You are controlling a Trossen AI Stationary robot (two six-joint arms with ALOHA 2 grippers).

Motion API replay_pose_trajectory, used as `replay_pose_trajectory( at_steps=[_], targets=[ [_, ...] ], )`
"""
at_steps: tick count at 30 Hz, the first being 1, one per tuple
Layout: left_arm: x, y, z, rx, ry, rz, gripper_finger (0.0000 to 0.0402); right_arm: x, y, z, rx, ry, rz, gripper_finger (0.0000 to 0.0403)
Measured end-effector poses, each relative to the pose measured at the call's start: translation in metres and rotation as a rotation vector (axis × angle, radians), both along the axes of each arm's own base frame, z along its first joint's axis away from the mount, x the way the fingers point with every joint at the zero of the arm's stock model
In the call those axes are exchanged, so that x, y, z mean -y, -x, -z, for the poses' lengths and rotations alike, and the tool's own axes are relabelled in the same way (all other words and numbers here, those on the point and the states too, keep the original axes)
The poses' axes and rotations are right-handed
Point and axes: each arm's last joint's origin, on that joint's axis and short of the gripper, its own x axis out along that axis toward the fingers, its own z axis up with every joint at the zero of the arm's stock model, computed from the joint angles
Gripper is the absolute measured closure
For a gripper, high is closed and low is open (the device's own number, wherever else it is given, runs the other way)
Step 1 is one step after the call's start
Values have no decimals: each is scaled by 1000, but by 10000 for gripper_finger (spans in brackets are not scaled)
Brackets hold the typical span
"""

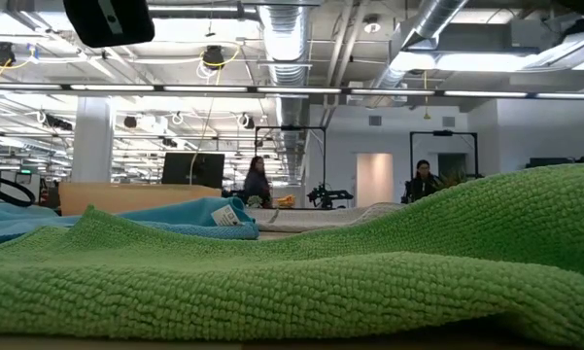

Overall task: Fold microfiber towels
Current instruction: Fold the green microfiber towel

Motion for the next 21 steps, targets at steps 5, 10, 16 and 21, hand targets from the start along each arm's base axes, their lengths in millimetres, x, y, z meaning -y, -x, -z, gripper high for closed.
replay_pose_trajectory(
  at_steps=[5,10,16,21],
  targets=[
    [0,1,0,8,-16,26,401,-20,-15,28,10,13,-45,220],
    [0,1,0,10,-18,30,401,-31,-26,55,-15,37,-44,224],
    [0,1,1,12,-19,47,401,-41,-34,72,-17,7,-54,225],
    [0,1,1,18,-24,59,401,-44,-34,80,-41,29,-59,227]
  ],
)
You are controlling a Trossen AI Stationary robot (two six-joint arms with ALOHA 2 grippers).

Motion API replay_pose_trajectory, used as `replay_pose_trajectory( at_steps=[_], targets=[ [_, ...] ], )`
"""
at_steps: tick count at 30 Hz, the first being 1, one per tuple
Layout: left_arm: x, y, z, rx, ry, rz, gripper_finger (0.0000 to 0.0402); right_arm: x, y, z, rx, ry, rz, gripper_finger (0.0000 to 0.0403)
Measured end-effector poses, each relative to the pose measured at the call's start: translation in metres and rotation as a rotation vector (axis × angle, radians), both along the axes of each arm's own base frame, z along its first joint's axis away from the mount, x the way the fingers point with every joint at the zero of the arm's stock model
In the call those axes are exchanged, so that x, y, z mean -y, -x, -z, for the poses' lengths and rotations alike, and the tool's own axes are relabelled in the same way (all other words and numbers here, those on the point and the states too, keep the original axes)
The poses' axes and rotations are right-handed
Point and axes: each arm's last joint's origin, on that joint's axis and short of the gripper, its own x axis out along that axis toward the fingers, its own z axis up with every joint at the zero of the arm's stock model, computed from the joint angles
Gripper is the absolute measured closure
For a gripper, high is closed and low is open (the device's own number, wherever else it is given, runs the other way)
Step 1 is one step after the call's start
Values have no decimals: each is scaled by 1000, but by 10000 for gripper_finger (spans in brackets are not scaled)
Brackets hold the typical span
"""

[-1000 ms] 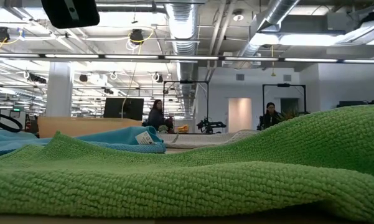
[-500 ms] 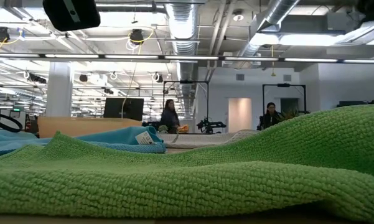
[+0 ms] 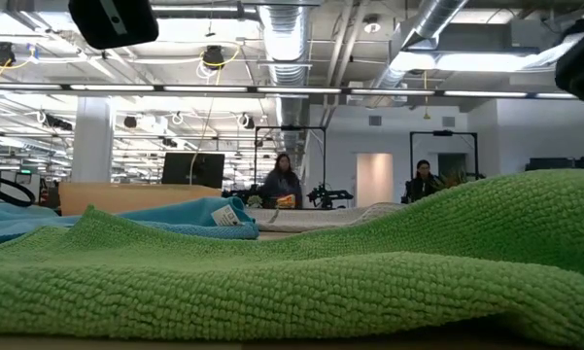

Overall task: Fold microfiber towels
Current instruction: Fold the green microfiber towel

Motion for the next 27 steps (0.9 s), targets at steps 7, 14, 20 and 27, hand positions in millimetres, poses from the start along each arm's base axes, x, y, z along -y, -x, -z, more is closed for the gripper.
replay_pose_trajectory(
  at_steps=[7,14,20,27],
  targets=[
    [0,0,0,1,0,0,401,1,1,-4,2,-3,1,232],
    [0,0,0,3,-1,-6,401,-1,3,1,-10,12,-12,233],
    [0,0,0,5,-4,-7,401,1,-1,9,-32,33,3,240],
    [0,0,0,4,-5,-8,401,8,-6,12,-72,31,39,314]
  ],
)
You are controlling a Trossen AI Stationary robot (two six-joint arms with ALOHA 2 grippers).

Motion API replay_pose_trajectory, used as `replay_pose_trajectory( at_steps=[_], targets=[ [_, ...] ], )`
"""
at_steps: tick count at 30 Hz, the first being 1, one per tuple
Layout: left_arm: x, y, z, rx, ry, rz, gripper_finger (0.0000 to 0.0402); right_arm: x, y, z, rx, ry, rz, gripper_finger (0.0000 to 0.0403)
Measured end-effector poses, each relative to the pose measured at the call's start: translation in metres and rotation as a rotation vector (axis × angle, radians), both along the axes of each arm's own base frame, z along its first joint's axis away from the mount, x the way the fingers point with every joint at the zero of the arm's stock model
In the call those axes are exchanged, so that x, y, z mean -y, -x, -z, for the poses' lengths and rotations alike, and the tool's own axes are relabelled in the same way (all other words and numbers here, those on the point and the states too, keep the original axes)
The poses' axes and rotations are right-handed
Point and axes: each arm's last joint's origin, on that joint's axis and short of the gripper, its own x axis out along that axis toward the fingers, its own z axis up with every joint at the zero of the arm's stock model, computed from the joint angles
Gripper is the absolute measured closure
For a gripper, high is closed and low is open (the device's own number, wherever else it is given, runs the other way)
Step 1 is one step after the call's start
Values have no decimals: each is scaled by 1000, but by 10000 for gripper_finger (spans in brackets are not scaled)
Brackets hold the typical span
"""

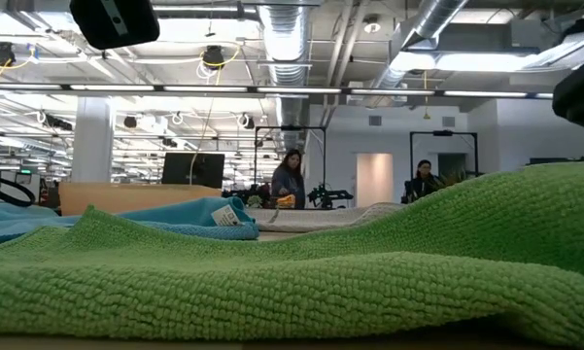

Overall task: Fold microfiber towels
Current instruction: Fold the green microfiber towel

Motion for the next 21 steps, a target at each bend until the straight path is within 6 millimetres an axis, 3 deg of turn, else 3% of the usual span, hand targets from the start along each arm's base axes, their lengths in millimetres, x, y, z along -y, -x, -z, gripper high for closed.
replay_pose_trajectory(
  at_steps=[4,11,16,21],
  targets=[
    [-1,-1,2,19,-53,-30,401,4,-5,-1,-24,-34,19,387],
    [-6,-4,3,76,-166,-80,401,12,-11,-12,-26,-61,51,397],
    [-7,-5,3,161,-275,57,401,19,-18,-30,-20,-32,68,397],
    [-8,-8,1,210,-320,54,401,29,-19,-39,-74,48,74,397]
  ],
)
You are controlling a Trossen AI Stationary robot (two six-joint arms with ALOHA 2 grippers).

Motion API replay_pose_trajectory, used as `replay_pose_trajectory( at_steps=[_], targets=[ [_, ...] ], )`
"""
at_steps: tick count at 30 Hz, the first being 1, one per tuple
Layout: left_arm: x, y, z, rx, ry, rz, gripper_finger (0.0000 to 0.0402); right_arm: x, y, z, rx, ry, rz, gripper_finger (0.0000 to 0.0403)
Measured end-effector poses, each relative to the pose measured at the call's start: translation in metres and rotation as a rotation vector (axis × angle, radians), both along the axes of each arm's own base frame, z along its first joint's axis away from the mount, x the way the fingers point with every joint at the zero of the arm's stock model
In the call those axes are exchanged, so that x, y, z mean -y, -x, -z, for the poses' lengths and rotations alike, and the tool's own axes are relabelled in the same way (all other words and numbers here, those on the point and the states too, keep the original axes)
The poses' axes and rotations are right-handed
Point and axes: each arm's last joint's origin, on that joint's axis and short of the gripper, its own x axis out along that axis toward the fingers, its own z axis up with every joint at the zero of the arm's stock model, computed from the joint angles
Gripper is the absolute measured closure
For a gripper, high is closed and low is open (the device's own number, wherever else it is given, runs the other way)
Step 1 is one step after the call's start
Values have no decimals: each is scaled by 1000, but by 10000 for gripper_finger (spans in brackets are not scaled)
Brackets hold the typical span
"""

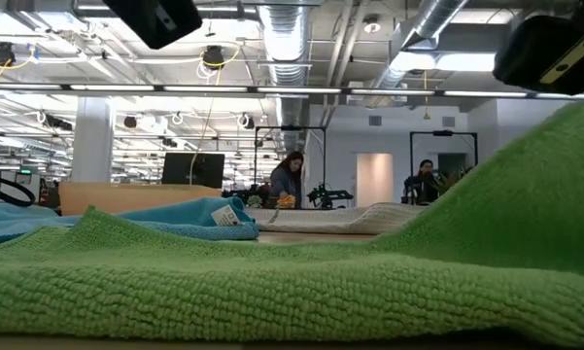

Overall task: Fold microfiber towels
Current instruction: Fold the green microfiber towel

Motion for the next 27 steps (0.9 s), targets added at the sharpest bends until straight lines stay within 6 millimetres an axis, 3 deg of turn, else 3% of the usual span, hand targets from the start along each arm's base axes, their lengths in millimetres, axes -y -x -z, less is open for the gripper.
replay_pose_trajectory(
  at_steps=[5,10,16,27],
  targets=[
    [-4,-1,1,-1,-25,19,378,8,-2,-12,-51,58,18,400],
    [-8,-2,4,-34,46,-9,316,14,-10,-30,-24,97,23,398],
    [-14,4,38,-122,120,-136,267,16,-16,-42,13,91,22,400],
    [-30,8,86,-151,368,-207,262,17,-16,-43,9,93,24,398]
  ],
)
